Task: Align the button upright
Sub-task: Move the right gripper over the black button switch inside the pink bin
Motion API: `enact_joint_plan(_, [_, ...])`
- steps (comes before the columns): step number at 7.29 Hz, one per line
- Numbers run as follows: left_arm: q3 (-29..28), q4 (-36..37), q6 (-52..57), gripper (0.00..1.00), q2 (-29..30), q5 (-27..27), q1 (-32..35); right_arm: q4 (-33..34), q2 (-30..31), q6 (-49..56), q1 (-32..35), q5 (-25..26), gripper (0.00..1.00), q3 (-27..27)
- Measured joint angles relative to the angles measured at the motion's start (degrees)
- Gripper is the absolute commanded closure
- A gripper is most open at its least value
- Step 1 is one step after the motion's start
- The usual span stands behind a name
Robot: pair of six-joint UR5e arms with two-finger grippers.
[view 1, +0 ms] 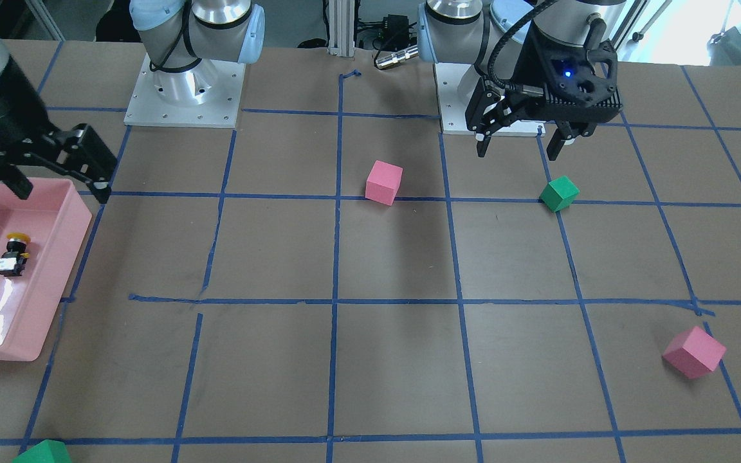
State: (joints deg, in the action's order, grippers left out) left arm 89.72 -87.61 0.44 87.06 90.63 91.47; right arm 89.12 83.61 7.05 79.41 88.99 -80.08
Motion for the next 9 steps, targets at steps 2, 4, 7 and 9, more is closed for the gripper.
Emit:
enact_joint_plan(2, [-0.01,0.02,0.0,0.0,0.1,0.06,0.0,3.09,-2.79,11.56,-9.55,0.34,0.0,-1.77])
enact_joint_plan(4, [0.01,0.01,0.0,0.0,0.13,0.11,0.05,11.04,-4.77,19.99,-17.21,1.37,0.0,-6.34])
enact_joint_plan(7, [0.02,-0.02,0.0,0.0,0.12,0.08,0.08,22.44,-7.24,26.08,-22.17,1.2,0.0,-13.8])
enact_joint_plan(9, [0.02,-0.02,0.0,0.0,0.1,-0.01,0.03,25.08,-8.22,27.33,-22.89,1.31,0.0,-15.6])
